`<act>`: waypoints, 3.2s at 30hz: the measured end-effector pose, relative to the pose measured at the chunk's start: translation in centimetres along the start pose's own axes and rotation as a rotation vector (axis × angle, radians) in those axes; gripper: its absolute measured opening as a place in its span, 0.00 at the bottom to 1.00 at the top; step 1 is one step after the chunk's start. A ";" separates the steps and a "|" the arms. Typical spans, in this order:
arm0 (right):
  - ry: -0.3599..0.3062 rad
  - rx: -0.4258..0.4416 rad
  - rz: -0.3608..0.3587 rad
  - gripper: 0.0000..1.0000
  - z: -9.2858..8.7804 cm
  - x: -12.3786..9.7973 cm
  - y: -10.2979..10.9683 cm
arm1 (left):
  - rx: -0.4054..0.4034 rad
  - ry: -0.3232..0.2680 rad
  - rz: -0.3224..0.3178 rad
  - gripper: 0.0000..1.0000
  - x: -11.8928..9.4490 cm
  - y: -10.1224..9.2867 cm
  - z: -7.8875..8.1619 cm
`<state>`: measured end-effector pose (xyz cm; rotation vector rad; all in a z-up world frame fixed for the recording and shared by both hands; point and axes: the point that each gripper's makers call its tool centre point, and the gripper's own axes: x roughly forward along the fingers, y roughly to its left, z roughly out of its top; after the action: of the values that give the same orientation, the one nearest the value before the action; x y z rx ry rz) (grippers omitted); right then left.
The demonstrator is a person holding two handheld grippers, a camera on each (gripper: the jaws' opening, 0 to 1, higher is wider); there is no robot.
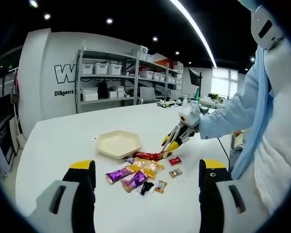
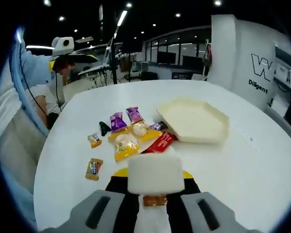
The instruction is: Place the target food into the container with the food tongs after gripping and lifting it, then release it inside without dropping or visibly crushing the food.
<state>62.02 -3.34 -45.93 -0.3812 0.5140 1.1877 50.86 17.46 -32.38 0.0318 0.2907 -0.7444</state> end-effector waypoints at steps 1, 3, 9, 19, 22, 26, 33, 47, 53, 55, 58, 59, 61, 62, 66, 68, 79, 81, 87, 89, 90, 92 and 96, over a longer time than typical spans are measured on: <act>0.002 0.008 0.006 0.13 -0.1 -0.1 0.1 | 0.000 0.000 -0.001 0.85 0.0 0.1 0.0; 0.003 0.009 0.008 0.12 0.0 -0.3 0.3 | 0.002 -0.001 -0.006 0.85 0.1 0.1 0.1; -0.010 -0.004 0.010 0.12 1.0 -0.9 1.0 | 0.005 -0.007 -0.019 0.85 0.2 0.1 0.2; -0.151 -0.023 -0.097 0.12 8.2 0.3 -3.3 | 0.010 -0.016 -0.011 0.85 -0.6 0.2 0.4; -0.162 -0.029 -0.120 0.13 9.4 1.5 -4.5 | 0.009 -0.015 0.007 0.85 -1.3 0.4 0.4; -0.155 -0.031 -0.142 0.13 10.0 3.1 -5.8 | 0.007 -0.012 0.034 0.85 -2.1 0.8 0.3; -0.164 -0.032 -0.168 0.13 11.5 5.6 -7.6 | -0.003 -0.006 0.082 0.85 -3.7 1.6 0.1; -0.148 -0.045 -0.176 0.13 12.2 8.4 -8.4 | -0.018 0.006 0.127 0.84 -5.3 2.3 -0.4; -0.150 -0.033 -0.166 0.15 11.7 8.5 -9.0 | -0.018 0.012 0.129 0.84 -5.4 2.3 -0.7; -0.155 -0.028 -0.169 0.15 11.7 8.4 -8.9 | -0.018 0.012 0.128 0.84 -5.4 2.3 -0.7; -0.164 -0.024 -0.170 0.16 11.7 8.1 -8.7 | -0.017 0.013 0.126 0.84 -5.3 2.3 -0.7; -0.165 -0.021 -0.168 0.17 11.7 8.1 -8.6 | -0.016 0.013 0.125 0.84 -5.3 2.3 -0.6; -0.175 -0.021 -0.172 0.16 11.8 7.9 -8.5 | -0.015 0.014 0.122 0.84 -5.2 2.1 -0.6; -0.163 -0.022 -0.178 0.16 11.6 7.8 -8.6 | -0.014 0.015 0.121 0.84 -5.1 2.1 -0.6; -0.173 -0.027 -0.174 0.16 11.8 7.4 -8.3 | -0.009 0.014 0.117 0.84 -5.0 2.0 -0.4; -0.171 -0.033 -0.172 0.16 11.9 7.2 -8.1 | -0.009 0.013 0.115 0.84 -5.0 1.9 -0.3; -0.172 -0.052 -0.172 0.16 11.8 5.3 -6.9 | 0.004 0.007 0.087 0.84 -4.2 1.2 0.0; -0.168 -0.056 -0.173 0.16 11.5 4.9 -6.6 | 0.007 0.001 0.079 0.84 -4.0 1.1 0.1; -0.160 -0.054 -0.177 0.16 10.6 3.8 -5.7 | 0.014 -0.008 0.059 0.83 -3.5 0.8 0.4; -0.157 -0.046 -0.181 0.16 10.3 3.5 -5.5 | 0.016 -0.010 0.051 0.83 -3.3 0.6 0.4; -0.155 -0.044 -0.184 0.16 10.1 3.3 -5.3 | 0.017 -0.012 0.047 0.83 -3.3 0.6 0.5; -0.153 -0.040 -0.186 0.16 10.0 3.2 -5.1 | 0.018 -0.015 0.041 0.84 -3.2 0.5 0.5; -0.148 -0.032 -0.198 0.16 9.5 2.8 -4.4 | 0.023 -0.020 0.027 0.84 -3.0 0.3 0.7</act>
<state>68.61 2.50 -39.61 -0.3600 0.3214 1.0247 49.16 19.56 -30.95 0.0493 0.2619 -0.7207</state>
